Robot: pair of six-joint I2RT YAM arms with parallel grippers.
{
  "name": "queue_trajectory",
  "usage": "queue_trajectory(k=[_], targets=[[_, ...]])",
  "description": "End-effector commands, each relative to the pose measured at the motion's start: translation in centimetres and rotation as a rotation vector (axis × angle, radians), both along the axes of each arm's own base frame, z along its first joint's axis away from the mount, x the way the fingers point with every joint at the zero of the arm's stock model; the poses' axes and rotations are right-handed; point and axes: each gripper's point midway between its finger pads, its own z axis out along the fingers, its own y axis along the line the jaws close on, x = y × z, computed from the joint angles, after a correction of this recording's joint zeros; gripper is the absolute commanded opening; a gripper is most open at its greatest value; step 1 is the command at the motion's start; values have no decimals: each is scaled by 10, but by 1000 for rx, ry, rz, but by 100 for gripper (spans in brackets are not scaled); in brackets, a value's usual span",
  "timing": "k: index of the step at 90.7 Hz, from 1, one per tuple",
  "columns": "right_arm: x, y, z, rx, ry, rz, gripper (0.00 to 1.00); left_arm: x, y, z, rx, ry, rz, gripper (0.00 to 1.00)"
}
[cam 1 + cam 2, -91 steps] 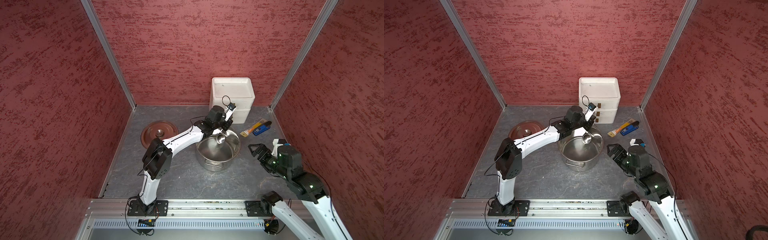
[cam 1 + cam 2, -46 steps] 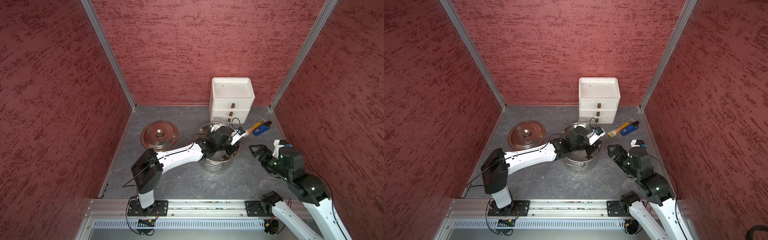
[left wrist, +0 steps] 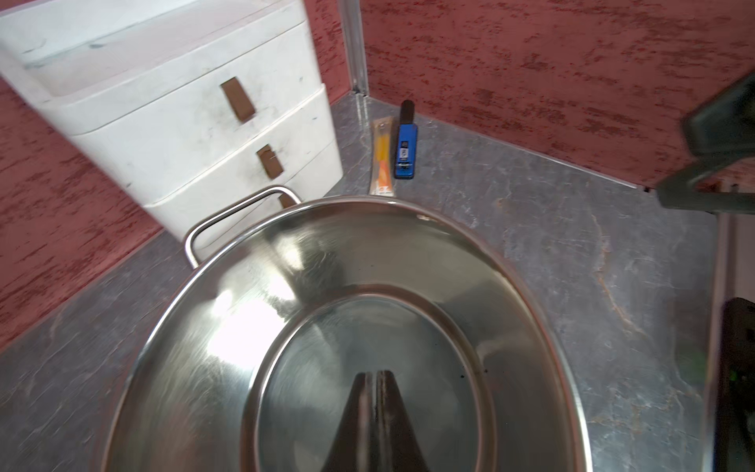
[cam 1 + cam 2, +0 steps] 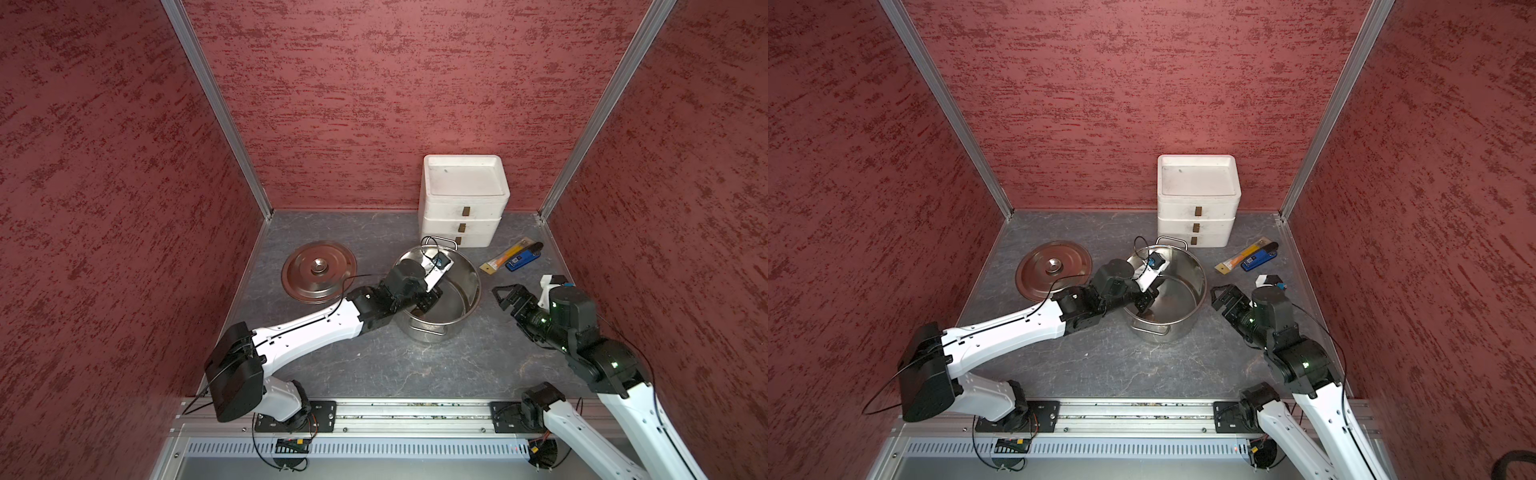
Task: Stir the soup with a spoon
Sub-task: Stir the soup in the pan with a stick.
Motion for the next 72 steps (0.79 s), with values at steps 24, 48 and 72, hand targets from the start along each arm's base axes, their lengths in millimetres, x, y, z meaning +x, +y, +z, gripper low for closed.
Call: queue_trajectory(k=[24,48,72], targets=[[2,5,15,14,-45,25,99,93,34,10,-14,-63,165,0],[-6,-3,20,5,-51,0,98,138,-5,20,-59,-88,115,0],[-10,-8,19,1,-49,-17,98,139,-72,20,-95,-91,-3,0]])
